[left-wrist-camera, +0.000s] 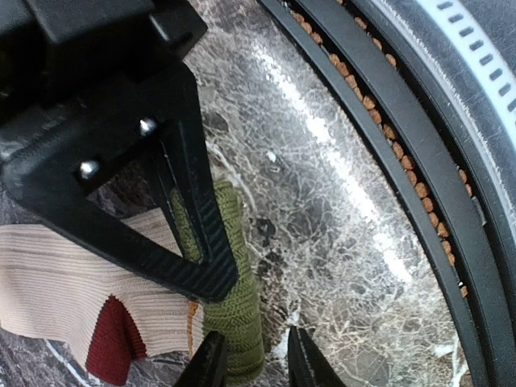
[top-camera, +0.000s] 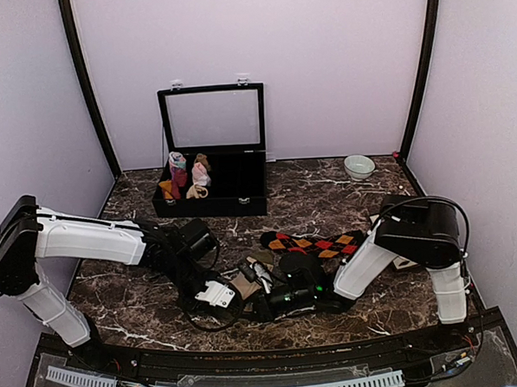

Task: Roll the socks
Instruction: Roll the sock at the center of the board.

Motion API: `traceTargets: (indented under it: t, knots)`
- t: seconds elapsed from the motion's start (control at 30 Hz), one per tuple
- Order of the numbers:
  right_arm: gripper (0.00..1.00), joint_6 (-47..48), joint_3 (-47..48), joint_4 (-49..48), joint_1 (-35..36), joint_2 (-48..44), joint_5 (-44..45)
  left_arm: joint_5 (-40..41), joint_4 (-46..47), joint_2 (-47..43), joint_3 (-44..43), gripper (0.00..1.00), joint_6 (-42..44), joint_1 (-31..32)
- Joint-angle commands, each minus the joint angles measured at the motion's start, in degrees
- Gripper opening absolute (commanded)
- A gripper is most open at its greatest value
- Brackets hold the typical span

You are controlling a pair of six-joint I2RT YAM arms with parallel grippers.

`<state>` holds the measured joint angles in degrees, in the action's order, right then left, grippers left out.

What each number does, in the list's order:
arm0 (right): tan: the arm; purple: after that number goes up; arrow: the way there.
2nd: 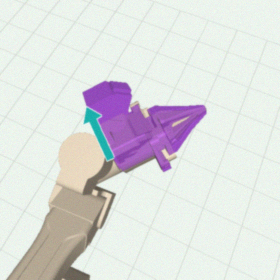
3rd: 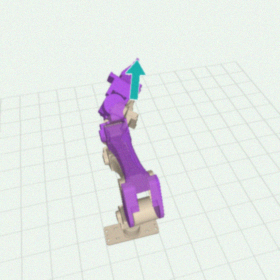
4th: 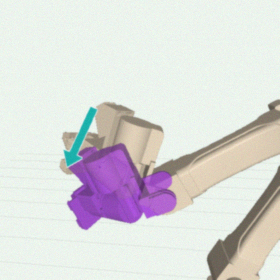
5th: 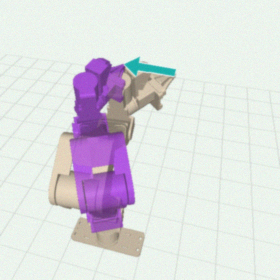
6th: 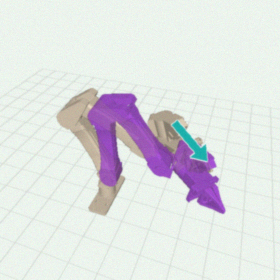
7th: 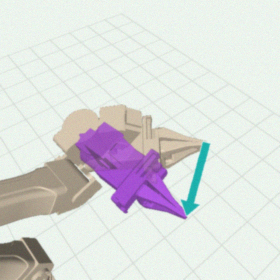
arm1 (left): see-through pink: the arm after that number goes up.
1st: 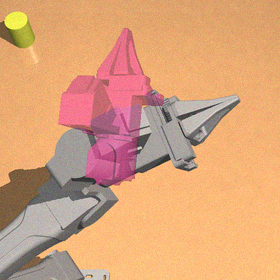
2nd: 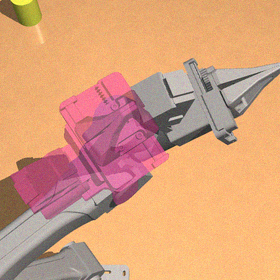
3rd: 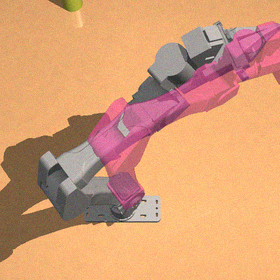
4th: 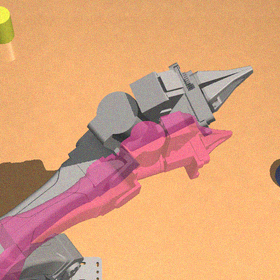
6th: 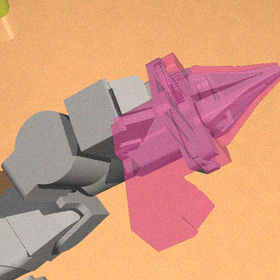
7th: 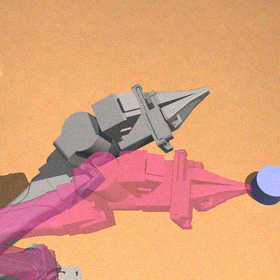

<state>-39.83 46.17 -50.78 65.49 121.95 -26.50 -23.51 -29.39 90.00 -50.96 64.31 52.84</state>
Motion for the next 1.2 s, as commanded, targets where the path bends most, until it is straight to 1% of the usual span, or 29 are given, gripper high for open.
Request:
traceTargets:
  t: [0.0, 0.13, 0.23, 0.33, 0.57, 0.7, 0.8, 0.83, 0.87, 0.9, 0.97, 1.07, 1.17]
  knots:
    - [0.03, -1.3, -4.5, 19.6, -1.6, 9.7, 3.0, 1.1, 0.8, 1.5, 1.1, 0.23, 1.4, 0.6]
    - [0.03, -1.8, -5.2, 19.2, -1.6, 10.4, 3.1, 1.5, 1.9, 1.0, 2.2, 0.24, 1.2, 0.6]
    - [0.03, -1.8, -5.3, 19.1, -1.6, 10.4, 3.1, 1.8, 2.7, 1.4, 2.4, 0.31, 0.7, 0.8]
    - [0.04, -1.5, -5.3, 19.6, -1.6, 10.0, 3.6, 2.4, 3.9, 3.1, 2.4, 0.32, 0.2, 1.0]
    - [0.14, -1.7, -6.4, 18.9, -1.6, 7.8, 5.3, 3.5, 7.1, 7.6, 3.4, 0.32, -1.3, 1.1]
    - [0.18, 0.1, -6.6, 19.7, -1.3, 5.8, 6.8, 4.0, 8.7, 8.8, 4.4, 0.32, -3.0, 1.1]
    - [0.23, 1.3, -7.0, 20.3, -1.1, 4.0, 8.5, 3.9, 8.5, 9.4, 4.4, 0.26, -4.1, 1.1]
    - [0.28, 2.0, -7.2, 20.9, -0.9, 3.3, 9.2, 3.6, 8.1, 9.7, 4.5, 0.24, -4.2, 1.1]
    - [0.34, 2.7, -7.4, 21.7, -0.6, 2.5, 10.1, 3.5, 7.7, 9.9, 4.5, 0.2, -4.2, 1.1]
    - [0.37, 3.3, -7.5, 22.1, -0.4, 1.8, 10.8, 3.3, 7.2, 10.1, 4.6, 0.16, -4.2, 1.1]
    - [0.39, 3.9, -8.0, 22.6, 0.0, 0.2, 11.8, 2.8, 6.2, 10.6, 4.9, 0.08, -3.8, 1.1]
    - [0.45, 4.0, -9.6, 21.6, 0.2, -2.1, 12.4, 2.7, 5.0, 11.3, 4.8, 0.04, -3.7, 1.0]
    - [0.47, 3.9, -11.5, 20.6, 0.2, -4.4, 13.3, 2.5, 2.7, 11.7, 4.3, 0.02, -3.3, 1.1]
